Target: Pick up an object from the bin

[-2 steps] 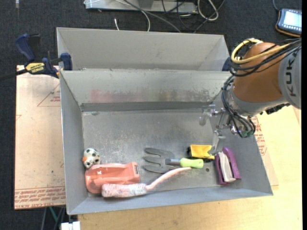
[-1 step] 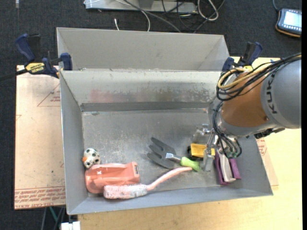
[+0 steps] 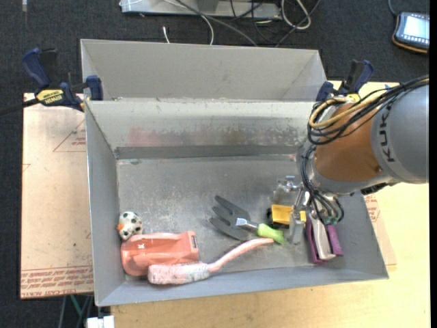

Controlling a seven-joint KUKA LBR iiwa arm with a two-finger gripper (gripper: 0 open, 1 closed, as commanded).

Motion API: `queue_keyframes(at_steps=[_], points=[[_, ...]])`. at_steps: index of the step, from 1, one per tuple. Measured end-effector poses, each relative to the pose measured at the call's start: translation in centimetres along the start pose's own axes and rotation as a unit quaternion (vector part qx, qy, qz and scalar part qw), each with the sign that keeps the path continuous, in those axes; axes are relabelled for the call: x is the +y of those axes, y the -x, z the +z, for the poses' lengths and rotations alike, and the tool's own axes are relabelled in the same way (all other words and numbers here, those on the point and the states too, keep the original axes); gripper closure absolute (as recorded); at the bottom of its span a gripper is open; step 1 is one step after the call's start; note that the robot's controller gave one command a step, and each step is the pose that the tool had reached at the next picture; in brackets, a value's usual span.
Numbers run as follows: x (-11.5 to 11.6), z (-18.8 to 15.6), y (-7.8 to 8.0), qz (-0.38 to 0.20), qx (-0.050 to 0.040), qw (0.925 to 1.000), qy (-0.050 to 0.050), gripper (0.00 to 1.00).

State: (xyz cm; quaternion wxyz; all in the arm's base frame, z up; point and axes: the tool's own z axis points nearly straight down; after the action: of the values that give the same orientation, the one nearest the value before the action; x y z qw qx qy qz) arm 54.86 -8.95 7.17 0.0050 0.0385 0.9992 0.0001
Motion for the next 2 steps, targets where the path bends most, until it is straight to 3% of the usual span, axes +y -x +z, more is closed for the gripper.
queue_keyframes(at_steps=[2], points=[[0.00,-0.13,0.19,0.005,0.0002,1.0000,0.000,0.00]])
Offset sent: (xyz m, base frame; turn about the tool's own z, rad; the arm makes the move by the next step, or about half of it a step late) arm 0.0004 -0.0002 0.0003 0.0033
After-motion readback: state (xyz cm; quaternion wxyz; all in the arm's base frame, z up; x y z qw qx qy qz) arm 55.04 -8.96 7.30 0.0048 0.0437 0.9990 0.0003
